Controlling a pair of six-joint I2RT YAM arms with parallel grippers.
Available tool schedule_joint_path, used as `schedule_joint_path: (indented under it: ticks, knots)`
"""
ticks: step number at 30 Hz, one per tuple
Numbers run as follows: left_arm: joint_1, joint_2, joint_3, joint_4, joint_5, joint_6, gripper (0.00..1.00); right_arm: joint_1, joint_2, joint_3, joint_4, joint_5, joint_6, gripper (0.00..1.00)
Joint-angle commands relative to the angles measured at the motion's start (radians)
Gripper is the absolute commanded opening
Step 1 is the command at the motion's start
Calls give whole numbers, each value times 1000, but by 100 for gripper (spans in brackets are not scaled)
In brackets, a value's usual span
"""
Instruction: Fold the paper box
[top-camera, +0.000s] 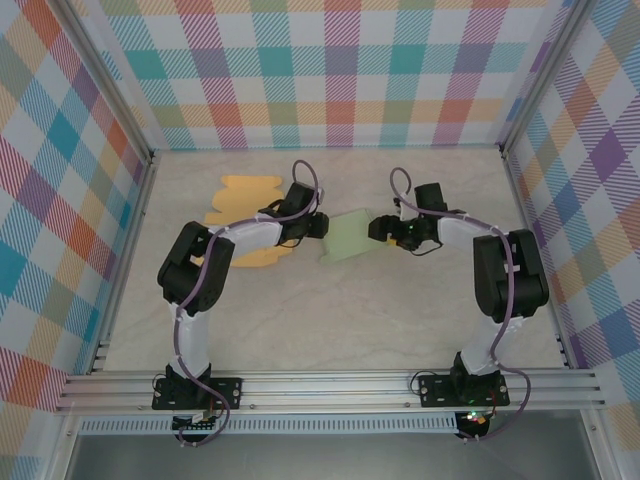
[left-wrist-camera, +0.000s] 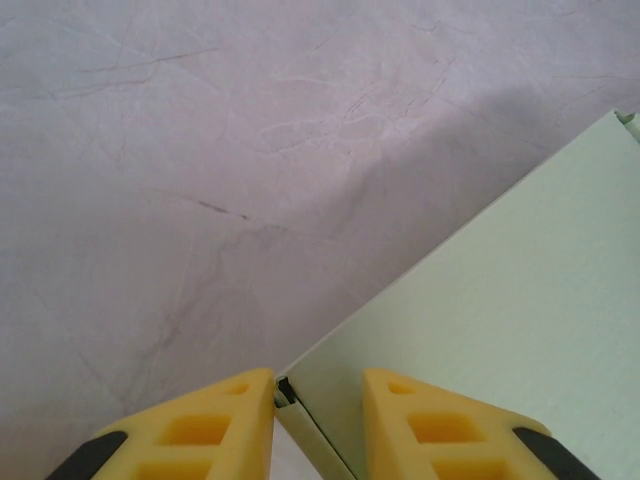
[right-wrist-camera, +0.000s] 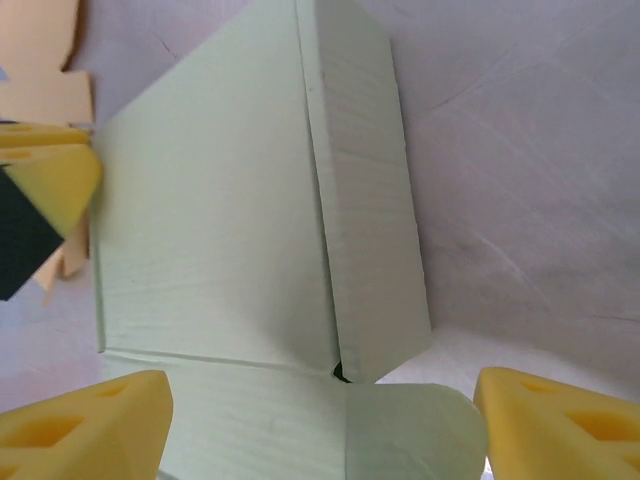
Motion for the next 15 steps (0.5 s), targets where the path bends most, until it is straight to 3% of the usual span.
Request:
schedule_joint_path:
  ticks: [1, 8, 15]
  knots:
    - [23, 71, 24, -105, 82, 52, 28, -24, 21, -15, 105, -129, 65, 81]
    - [62, 144, 106, -161, 170, 79, 28, -66, 139, 28, 195, -261, 117, 83]
    - [85, 169, 140, -187, 219, 99, 27, -76, 215, 91, 205, -315, 103, 83]
